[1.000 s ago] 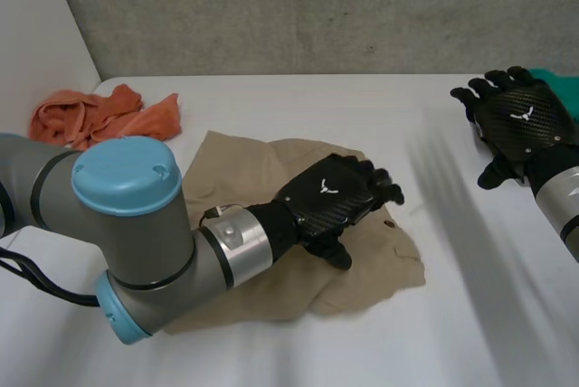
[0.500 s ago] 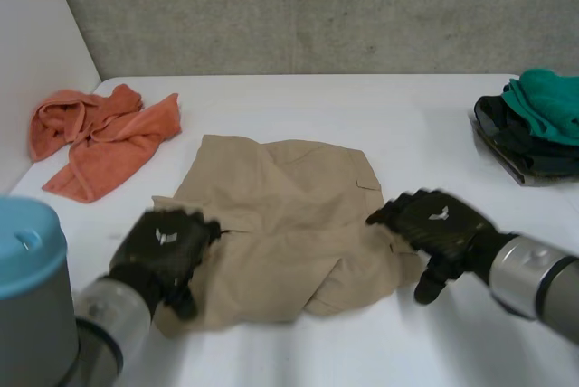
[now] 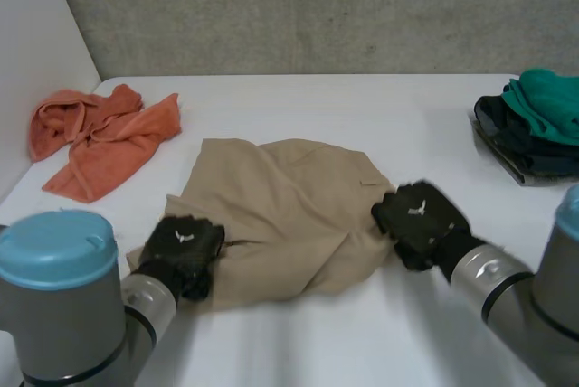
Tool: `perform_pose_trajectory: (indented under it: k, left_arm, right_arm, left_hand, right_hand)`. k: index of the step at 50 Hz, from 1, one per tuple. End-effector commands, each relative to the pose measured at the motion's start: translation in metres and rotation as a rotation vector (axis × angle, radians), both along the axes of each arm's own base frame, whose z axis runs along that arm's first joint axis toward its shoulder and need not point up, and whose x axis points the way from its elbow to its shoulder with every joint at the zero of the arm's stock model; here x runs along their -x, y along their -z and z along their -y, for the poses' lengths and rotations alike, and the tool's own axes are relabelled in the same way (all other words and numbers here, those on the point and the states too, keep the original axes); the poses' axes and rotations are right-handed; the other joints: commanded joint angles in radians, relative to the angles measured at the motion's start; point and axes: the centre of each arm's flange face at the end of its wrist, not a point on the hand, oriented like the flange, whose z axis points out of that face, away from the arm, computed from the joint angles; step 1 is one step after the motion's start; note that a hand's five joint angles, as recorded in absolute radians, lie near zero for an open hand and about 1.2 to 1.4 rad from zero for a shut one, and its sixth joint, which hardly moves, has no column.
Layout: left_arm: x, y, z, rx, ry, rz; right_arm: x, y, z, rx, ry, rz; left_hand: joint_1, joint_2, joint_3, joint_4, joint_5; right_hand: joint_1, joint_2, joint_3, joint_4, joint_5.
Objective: Fold the laundry.
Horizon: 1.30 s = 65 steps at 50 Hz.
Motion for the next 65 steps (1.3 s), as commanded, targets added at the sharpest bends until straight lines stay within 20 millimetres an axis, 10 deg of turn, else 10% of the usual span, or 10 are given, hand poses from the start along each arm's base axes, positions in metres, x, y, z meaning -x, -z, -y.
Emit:
perform_pose_trajectory:
  k: [1, 5, 10, 24, 26, 28, 30, 38, 46, 65]
  left_arm:
    - [-0.006, -0.099, -0.013, 0.239, 0.007, -0.164]
    - [-0.015, -0.146, -0.028, 0.331, 0.01, -0.226]
    - [-0.014, -0.155, -0.037, 0.304, 0.065, -0.225]
    - [0.025, -0.052, 0.083, 0.076, 0.002, -0.085]
    - [0.028, -0.052, 0.097, 0.104, -0.006, -0.097]
    - [0.035, -0.055, 0.111, 0.15, -0.006, -0.121]
    - [0.037, -0.065, 0.116, 0.2, -0.009, -0.144]
    - [0.037, -0.104, 0.07, 0.275, 0.017, -0.183]
    - [0.038, -0.076, 0.025, 0.175, 0.078, -0.135]
    - [0.058, -0.003, 0.075, 0.12, 0.03, 0.063]
  right_arm:
    - [0.007, -0.08, -0.011, 0.137, 0.0, 0.018]
    - [0.021, -0.127, -0.015, 0.165, 0.027, -0.012]
    - [0.024, -0.141, -0.015, 0.16, 0.005, -0.114]
    - [-0.033, -0.044, 0.068, 0.095, -0.027, -0.271]
    - [-0.044, -0.037, 0.077, 0.164, -0.002, -0.252]
    - [-0.049, -0.035, 0.081, 0.219, 0.018, -0.234]
    - [-0.052, -0.035, 0.084, 0.279, 0.048, -0.199]
    - [-0.036, -0.074, 0.068, 0.284, 0.124, -0.036]
    - [0.004, -0.073, 0.071, 0.039, 0.199, -0.08]
    - [-0.005, 0.006, 0.12, -0.282, 0.194, 0.073]
  left_hand:
    - [0.248, 0.203, 0.208, 0.201, 0.244]
    - [0.248, 0.203, 0.208, 0.201, 0.244]
    - [0.248, 0.203, 0.208, 0.201, 0.244]
    - [0.248, 0.203, 0.208, 0.201, 0.244]
    - [0.199, 0.154, 0.159, 0.152, 0.195]
    - [-0.483, -0.529, -0.524, -0.53, -0.487]
    - [-0.751, -0.797, -0.791, -0.798, -0.755]
    - [-0.808, -0.854, -0.848, -0.855, -0.812]
    - [-0.805, -0.851, -0.845, -0.852, -0.809]
    - [-0.371, -0.417, -0.412, -0.419, -0.375]
  right_hand:
    - [0.297, 0.22, 0.232, 0.204, 0.233]
    - [0.297, 0.22, 0.232, 0.204, 0.233]
    - [0.297, 0.22, 0.232, 0.204, 0.233]
    - [0.297, 0.22, 0.232, 0.204, 0.233]
    - [-0.287, -0.364, -0.352, -0.38, -0.351]
    - [-0.859, -0.936, -0.924, -0.952, -0.923]
    - [-0.925, -1.002, -0.99, -1.017, -0.988]
    - [-0.925, -1.002, -0.99, -1.017, -0.988]
    - [-0.867, -0.945, -0.933, -0.96, -0.931]
    - [-0.709, -0.786, -0.774, -0.802, -0.773]
